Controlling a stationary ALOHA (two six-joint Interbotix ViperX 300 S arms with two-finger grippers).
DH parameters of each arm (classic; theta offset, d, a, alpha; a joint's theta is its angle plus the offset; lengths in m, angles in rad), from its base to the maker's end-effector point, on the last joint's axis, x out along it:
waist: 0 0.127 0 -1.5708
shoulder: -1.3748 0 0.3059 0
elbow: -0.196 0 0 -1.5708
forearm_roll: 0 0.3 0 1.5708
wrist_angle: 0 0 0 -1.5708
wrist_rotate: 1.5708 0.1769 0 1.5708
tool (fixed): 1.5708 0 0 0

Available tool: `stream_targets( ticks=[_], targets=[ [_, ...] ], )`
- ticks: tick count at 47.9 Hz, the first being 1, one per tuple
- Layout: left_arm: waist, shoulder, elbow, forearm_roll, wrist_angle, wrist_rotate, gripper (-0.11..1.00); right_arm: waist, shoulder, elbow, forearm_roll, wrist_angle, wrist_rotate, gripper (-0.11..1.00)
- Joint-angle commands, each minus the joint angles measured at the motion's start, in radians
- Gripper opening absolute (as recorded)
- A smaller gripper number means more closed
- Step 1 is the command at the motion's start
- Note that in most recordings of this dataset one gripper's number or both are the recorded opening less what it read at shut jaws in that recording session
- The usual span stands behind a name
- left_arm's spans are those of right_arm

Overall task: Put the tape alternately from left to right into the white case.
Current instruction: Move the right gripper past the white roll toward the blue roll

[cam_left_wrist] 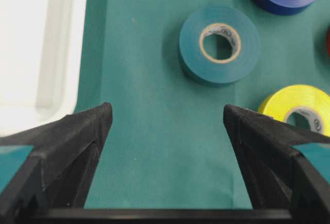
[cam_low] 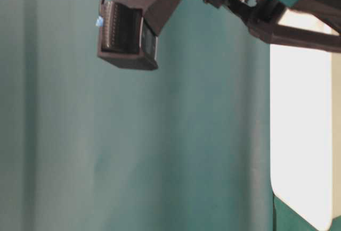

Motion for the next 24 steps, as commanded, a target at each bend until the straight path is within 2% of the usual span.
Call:
stream_targets(
  ticks=[1, 24],
  targets=[
    [0.003, -0.006, -0.021, 0.002, -0.005, -0.002, 0.57, 0.005, 0.006, -0.029, -0.002, -0.003, 0.009, 0.89],
    [0.003, -0.005, -0.021, 0.002, -0.005, 0.0, 0.57, 0.008, 0.083, -0.064, -0.003, -0.006, 0.074, 0.89]
  ],
)
